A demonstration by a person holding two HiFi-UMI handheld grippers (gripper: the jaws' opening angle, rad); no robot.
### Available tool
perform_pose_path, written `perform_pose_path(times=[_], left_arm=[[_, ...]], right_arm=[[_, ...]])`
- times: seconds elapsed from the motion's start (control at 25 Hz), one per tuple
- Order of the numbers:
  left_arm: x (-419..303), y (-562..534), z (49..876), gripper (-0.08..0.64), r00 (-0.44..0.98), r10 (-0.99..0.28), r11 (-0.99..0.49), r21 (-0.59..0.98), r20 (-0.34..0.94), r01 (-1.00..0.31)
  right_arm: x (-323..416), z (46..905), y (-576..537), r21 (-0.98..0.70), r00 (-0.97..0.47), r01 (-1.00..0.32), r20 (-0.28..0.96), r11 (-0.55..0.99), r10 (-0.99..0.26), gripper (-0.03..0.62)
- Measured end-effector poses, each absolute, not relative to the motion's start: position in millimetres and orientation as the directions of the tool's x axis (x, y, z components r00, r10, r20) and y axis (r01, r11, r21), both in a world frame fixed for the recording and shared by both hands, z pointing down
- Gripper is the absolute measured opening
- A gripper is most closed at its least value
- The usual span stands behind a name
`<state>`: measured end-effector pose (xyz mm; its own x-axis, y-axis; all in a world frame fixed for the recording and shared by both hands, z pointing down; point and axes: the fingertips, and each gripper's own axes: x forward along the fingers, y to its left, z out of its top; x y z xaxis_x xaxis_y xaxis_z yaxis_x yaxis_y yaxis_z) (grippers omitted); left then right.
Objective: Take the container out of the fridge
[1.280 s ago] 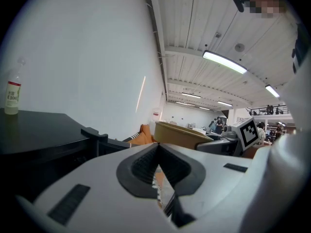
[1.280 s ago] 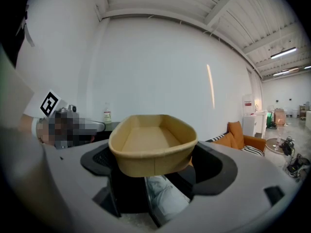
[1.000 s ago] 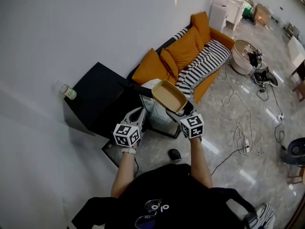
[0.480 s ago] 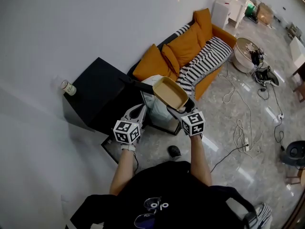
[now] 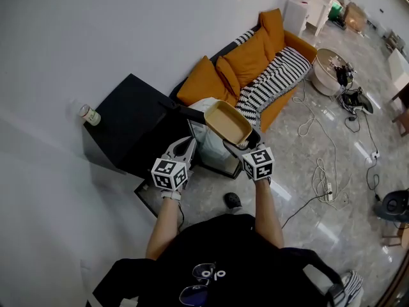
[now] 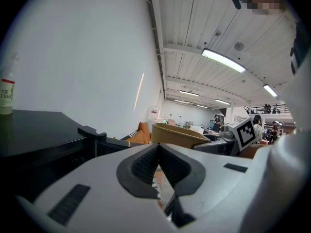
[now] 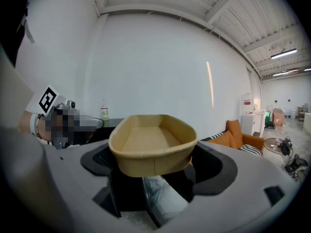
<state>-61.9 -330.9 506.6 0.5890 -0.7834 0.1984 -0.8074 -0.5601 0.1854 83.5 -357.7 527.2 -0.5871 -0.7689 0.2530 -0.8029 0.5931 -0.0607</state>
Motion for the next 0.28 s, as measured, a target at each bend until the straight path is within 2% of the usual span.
perform_pose_path(times=[0.28], left_arm=[[-59.2,-330.0,507.6,0.005,0.595,-0.778,-0.567,0.183,0.202,-0.804]], right_arm=[[82.5,529.2,-357.0,-0.062,-0.589,-0.801,0.255,0.595,-0.766,0.485]])
